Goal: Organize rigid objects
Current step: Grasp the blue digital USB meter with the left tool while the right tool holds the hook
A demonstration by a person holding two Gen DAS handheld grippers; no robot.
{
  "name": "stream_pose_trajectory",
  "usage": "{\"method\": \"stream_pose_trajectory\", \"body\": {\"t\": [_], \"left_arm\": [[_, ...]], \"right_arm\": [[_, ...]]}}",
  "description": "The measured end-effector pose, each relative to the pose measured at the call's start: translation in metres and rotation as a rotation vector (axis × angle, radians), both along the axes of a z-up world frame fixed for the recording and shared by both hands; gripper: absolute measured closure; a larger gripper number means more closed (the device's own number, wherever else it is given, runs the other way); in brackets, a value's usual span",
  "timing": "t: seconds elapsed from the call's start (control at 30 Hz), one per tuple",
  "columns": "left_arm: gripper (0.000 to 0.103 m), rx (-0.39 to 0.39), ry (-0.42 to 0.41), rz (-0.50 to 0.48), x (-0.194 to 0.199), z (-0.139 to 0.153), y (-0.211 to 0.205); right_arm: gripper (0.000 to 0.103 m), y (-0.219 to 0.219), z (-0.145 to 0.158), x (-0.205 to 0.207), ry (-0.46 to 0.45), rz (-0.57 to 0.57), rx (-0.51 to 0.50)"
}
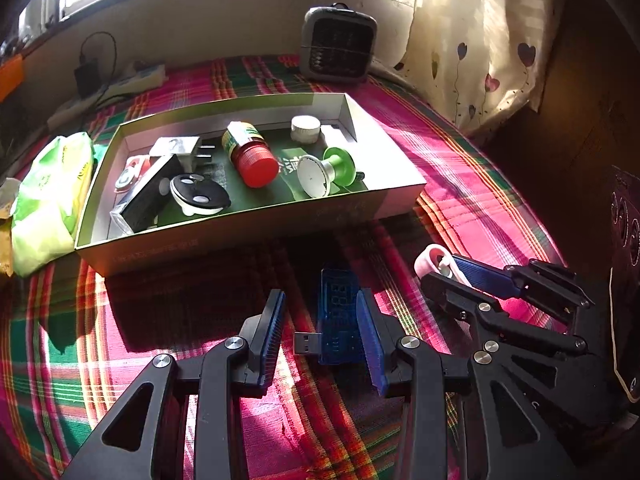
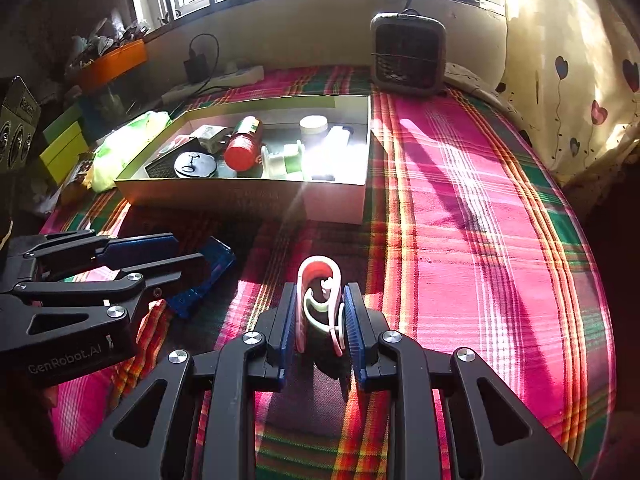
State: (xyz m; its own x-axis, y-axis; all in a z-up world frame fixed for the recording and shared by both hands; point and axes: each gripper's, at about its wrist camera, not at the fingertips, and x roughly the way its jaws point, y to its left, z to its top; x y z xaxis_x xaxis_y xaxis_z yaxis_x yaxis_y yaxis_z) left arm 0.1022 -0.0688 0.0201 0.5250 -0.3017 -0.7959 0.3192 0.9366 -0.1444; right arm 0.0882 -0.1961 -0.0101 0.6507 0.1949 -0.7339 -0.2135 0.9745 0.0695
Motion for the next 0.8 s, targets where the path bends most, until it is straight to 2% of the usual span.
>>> {"method": "stream_pose_trajectory", "body": {"t": [0.37,0.8], "left_arm": [[0.067,0.072,0.008,-0.004,0.000,-0.008,-0.015],[0.067,0.090,-0.021,0.000,-0.004,-0.010,-0.018]], "right_arm": [[0.078,-0.006,-0.002,0.001,0.016,0.005,0.041],[0.078,-0.006,-0.002,0.001,0.019,0.001,0.040]]}}
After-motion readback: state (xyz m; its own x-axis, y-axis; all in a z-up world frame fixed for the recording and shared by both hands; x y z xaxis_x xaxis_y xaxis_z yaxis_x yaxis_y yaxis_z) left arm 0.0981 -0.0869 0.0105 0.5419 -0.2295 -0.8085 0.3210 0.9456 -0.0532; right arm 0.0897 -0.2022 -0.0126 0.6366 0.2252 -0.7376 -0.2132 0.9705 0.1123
